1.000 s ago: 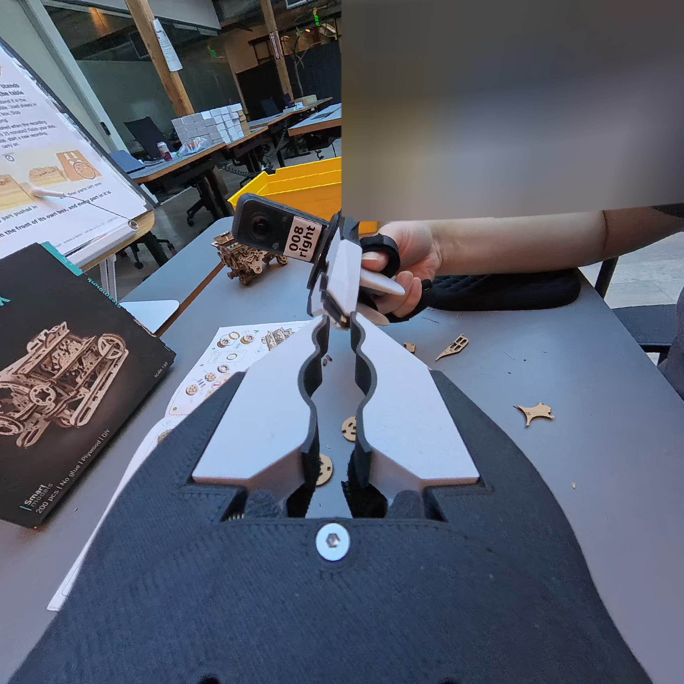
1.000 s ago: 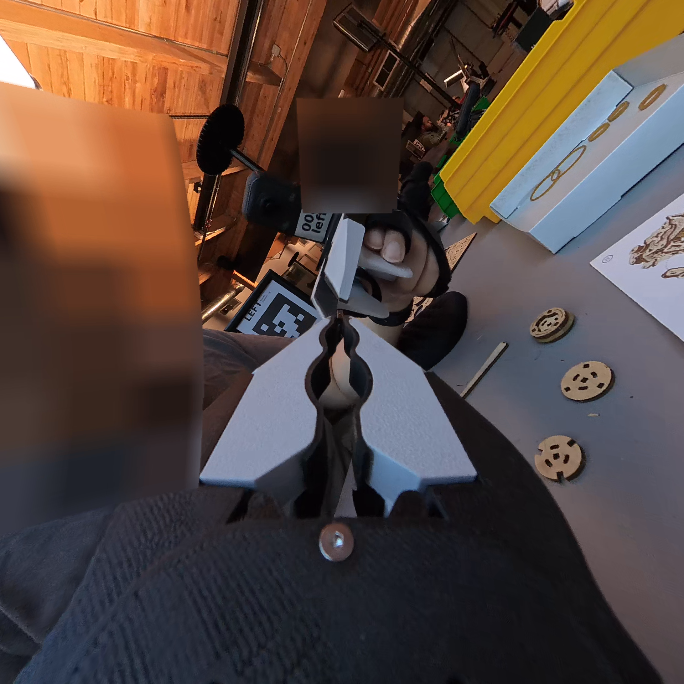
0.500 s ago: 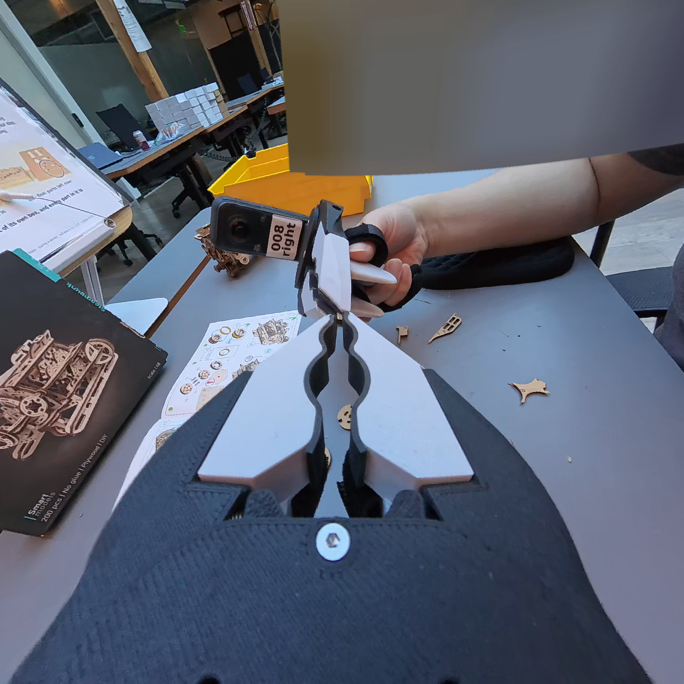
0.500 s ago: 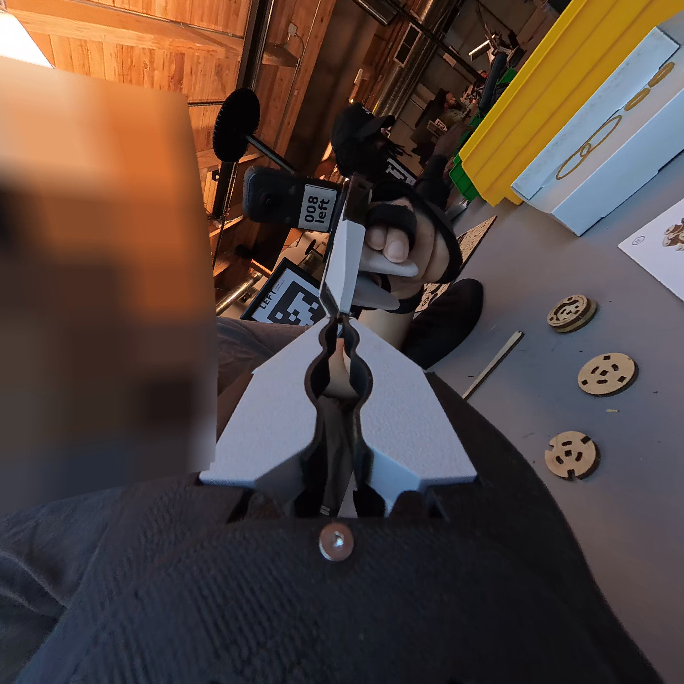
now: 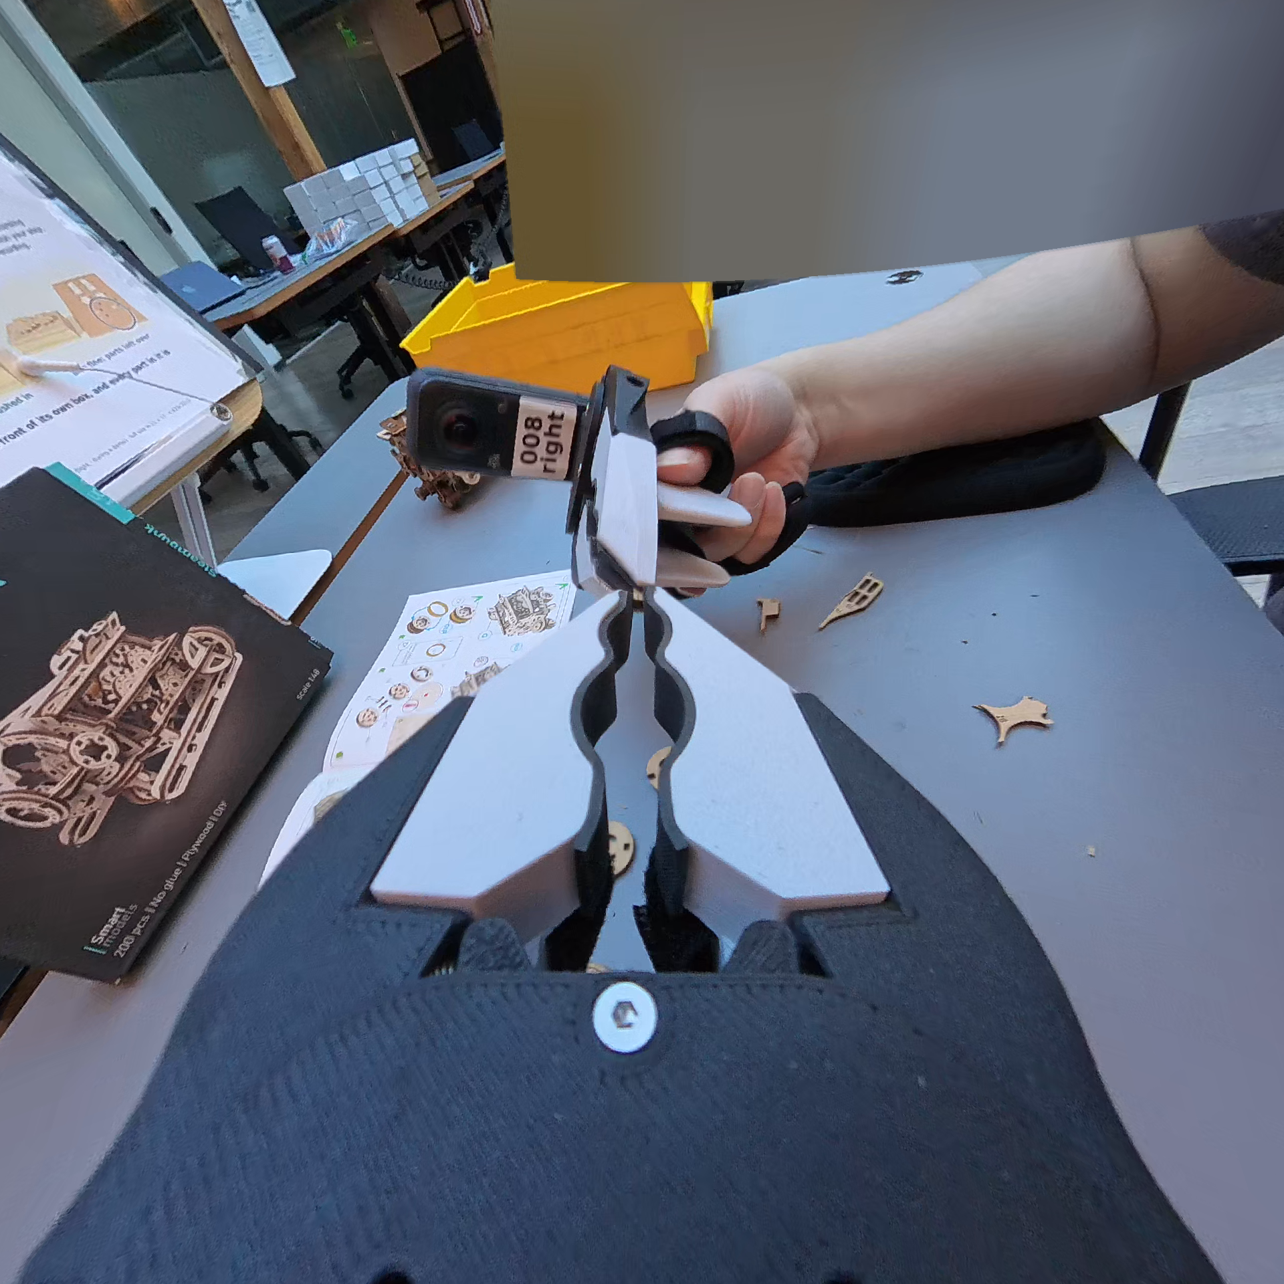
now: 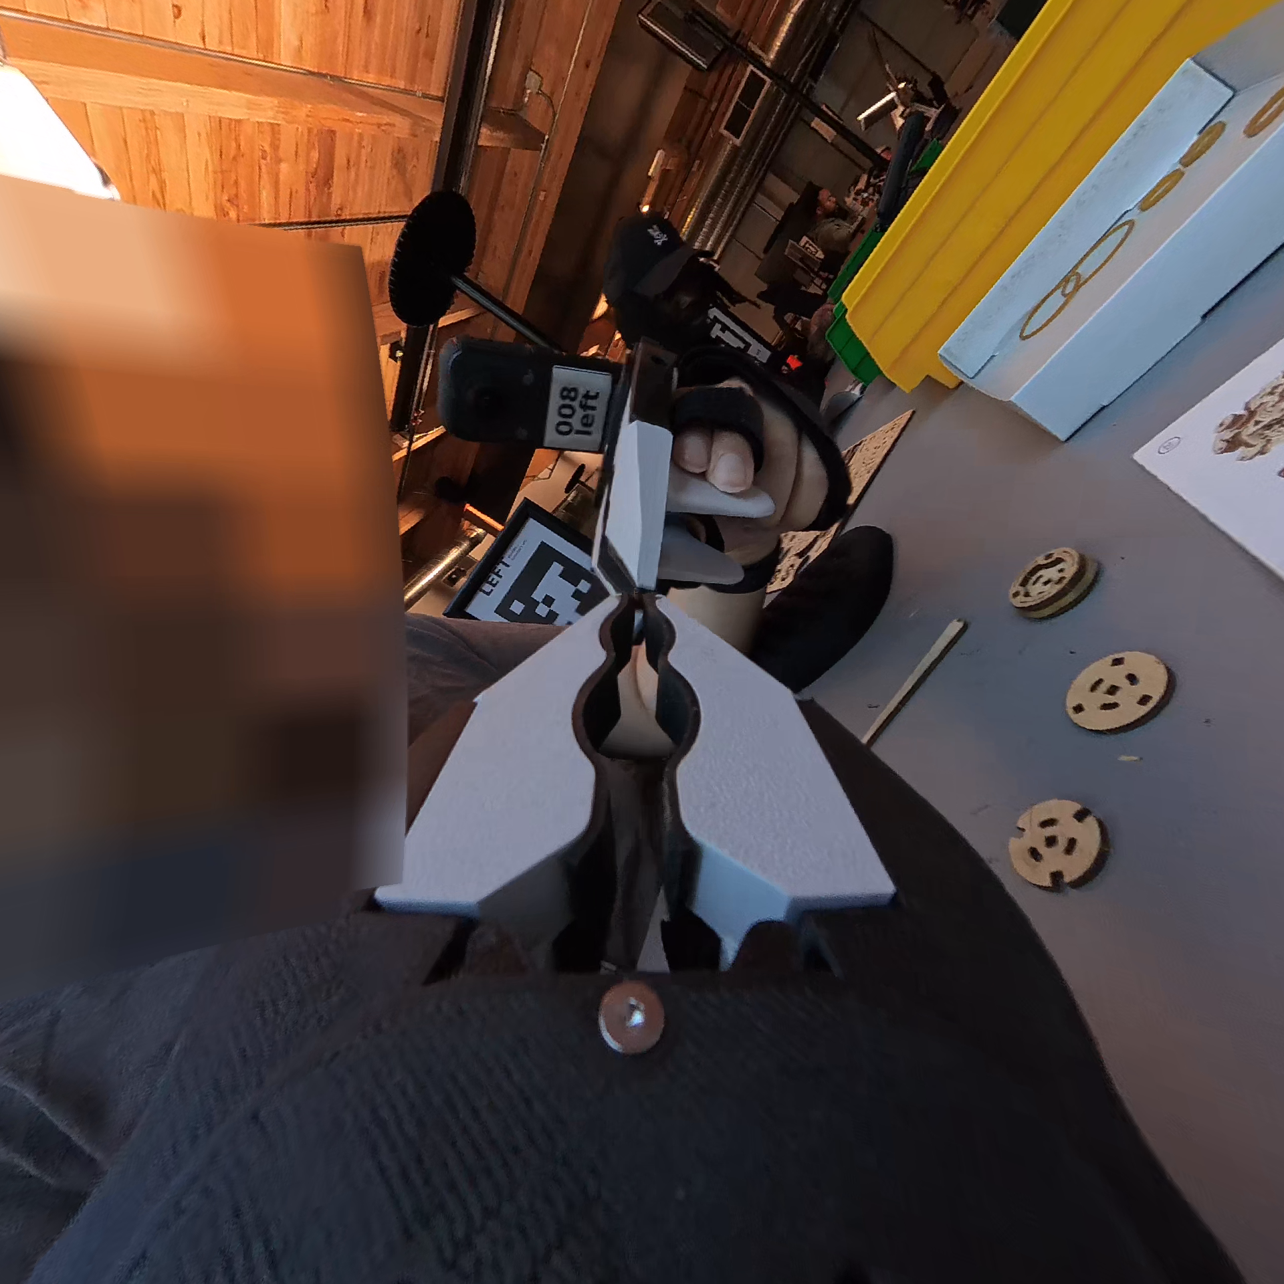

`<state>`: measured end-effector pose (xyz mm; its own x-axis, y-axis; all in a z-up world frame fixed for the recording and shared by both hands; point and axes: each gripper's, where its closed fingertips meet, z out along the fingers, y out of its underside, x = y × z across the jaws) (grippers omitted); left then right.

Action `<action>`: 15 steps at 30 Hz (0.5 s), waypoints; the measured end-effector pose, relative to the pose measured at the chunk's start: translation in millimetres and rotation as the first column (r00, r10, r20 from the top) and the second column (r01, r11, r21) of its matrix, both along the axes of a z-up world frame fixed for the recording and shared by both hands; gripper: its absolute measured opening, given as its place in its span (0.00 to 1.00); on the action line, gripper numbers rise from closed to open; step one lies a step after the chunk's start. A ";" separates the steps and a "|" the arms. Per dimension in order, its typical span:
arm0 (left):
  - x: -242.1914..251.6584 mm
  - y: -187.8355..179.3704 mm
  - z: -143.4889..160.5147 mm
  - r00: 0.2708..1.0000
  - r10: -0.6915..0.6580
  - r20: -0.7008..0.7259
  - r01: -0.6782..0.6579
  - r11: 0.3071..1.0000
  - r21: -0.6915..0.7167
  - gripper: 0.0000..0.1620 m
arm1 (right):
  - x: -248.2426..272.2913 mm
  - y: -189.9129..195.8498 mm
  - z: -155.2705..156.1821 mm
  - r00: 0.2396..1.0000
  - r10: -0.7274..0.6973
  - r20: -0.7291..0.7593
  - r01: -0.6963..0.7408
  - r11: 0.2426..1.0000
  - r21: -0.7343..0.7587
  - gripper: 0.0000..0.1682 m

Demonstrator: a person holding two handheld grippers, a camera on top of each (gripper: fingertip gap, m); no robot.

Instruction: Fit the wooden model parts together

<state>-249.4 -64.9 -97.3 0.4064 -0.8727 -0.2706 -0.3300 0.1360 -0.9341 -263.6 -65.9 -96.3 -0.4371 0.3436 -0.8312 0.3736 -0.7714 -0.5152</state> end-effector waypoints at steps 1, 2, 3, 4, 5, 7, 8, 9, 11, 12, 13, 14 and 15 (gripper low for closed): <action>-2.0 4.8 -3.6 0.999 0.031 -0.018 -0.032 1.000 -0.001 0.01 | -0.9 5.0 -3.7 0.999 -0.031 0.021 0.030 0.999 0.027 0.00; -5.8 12.2 -6.4 0.996 0.082 -0.033 -0.082 0.997 0.003 0.04 | -1.1 12.6 -7.4 0.996 -0.077 0.041 0.074 0.995 0.067 0.00; -13.0 23.1 -8.6 0.986 0.158 -0.048 -0.158 0.987 0.003 0.10 | -0.3 22.6 -11.2 0.988 -0.140 0.057 0.132 0.983 0.131 0.00; -24.9 37.2 -11.7 0.962 0.263 -0.075 -0.264 0.965 -0.003 0.13 | 1.7 34.5 -13.5 0.974 -0.219 0.063 0.200 0.955 0.220 0.00; -40.1 51.5 -16.1 0.919 0.377 -0.119 -0.379 0.925 0.001 0.17 | 5.0 46.0 -15.3 0.953 -0.295 0.065 0.260 0.910 0.323 0.00; -79.7 75.0 -26.4 0.758 0.606 -0.242 -0.607 0.791 0.078 0.19 | 13.6 70.8 -21.5 0.888 -0.455 0.059 0.343 0.744 0.573 0.00; -101.4 82.7 -31.8 0.648 0.699 -0.303 -0.698 0.704 0.132 0.19 | 18.4 81.7 -23.2 0.852 -0.522 0.042 0.361 0.643 0.676 0.00; -113.8 85.5 -38.8 0.576 0.733 -0.362 -0.733 0.659 0.167 0.23 | 22.3 89.3 -24.7 0.822 -0.569 0.028 0.358 0.554 0.751 0.00; -127.4 88.9 -47.1 0.494 0.765 -0.413 -0.765 0.609 0.212 0.23 | 24.8 95.3 -26.5 0.789 -0.614 0.003 0.339 0.440 0.831 0.00; -128.2 89.5 -50.0 0.489 0.762 -0.424 -0.764 0.609 0.213 0.24 | 23.3 93.8 -28.7 0.789 -0.615 0.010 0.322 0.427 0.845 0.00; -128.6 89.6 -51.4 0.488 0.761 -0.428 -0.766 0.608 0.208 0.24 | 21.0 91.2 -31.6 0.792 -0.610 0.025 0.306 0.432 0.848 0.00; -129.5 89.9 -50.9 0.484 0.766 -0.423 -0.773 0.601 0.203 0.24 | 18.5 88.6 -34.4 0.796 -0.604 0.038 0.294 0.440 0.848 0.00; -128.4 89.7 -49.7 0.493 0.764 -0.416 -0.772 0.604 0.195 0.24 | 16.3 86.5 -37.3 0.799 -0.599 0.050 0.281 0.446 0.850 0.01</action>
